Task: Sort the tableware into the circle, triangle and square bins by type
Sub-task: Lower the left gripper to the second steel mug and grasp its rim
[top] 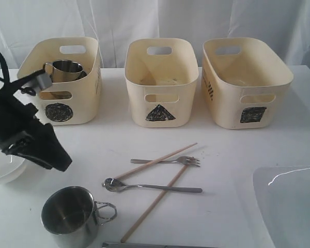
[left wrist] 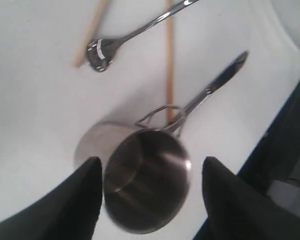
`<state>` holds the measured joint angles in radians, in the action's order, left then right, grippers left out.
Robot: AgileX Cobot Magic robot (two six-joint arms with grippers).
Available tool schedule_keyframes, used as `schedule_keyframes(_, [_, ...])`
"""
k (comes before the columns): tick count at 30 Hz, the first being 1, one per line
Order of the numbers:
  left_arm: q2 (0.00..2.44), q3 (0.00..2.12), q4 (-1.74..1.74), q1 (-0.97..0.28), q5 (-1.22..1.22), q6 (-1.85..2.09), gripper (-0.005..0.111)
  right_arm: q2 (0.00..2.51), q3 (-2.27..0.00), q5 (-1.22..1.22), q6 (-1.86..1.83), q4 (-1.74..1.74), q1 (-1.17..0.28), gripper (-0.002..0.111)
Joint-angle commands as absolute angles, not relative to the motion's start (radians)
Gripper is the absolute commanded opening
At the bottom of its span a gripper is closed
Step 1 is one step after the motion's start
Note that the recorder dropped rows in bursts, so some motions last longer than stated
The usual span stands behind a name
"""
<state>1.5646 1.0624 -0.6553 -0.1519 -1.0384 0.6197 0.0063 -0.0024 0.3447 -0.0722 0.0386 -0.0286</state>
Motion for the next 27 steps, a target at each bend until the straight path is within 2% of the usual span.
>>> schedule_keyframes(1, [1.560,1.022,-0.539,-0.152,-1.018,0.637,0.064,0.000,0.000,0.342,-0.072,0.037,-0.023,0.000])
schedule_keyframes(8, [1.560,0.941,-0.543,-0.152,-0.883,0.637,0.064,0.000,0.000,0.342,-0.072,0.037,-0.023,0.000])
schedule_keyframes(27, [1.560,0.816,-0.609,-0.152,-0.749,0.633,0.064,0.000,0.000,0.342,-0.072,0.037,-0.023,0.000])
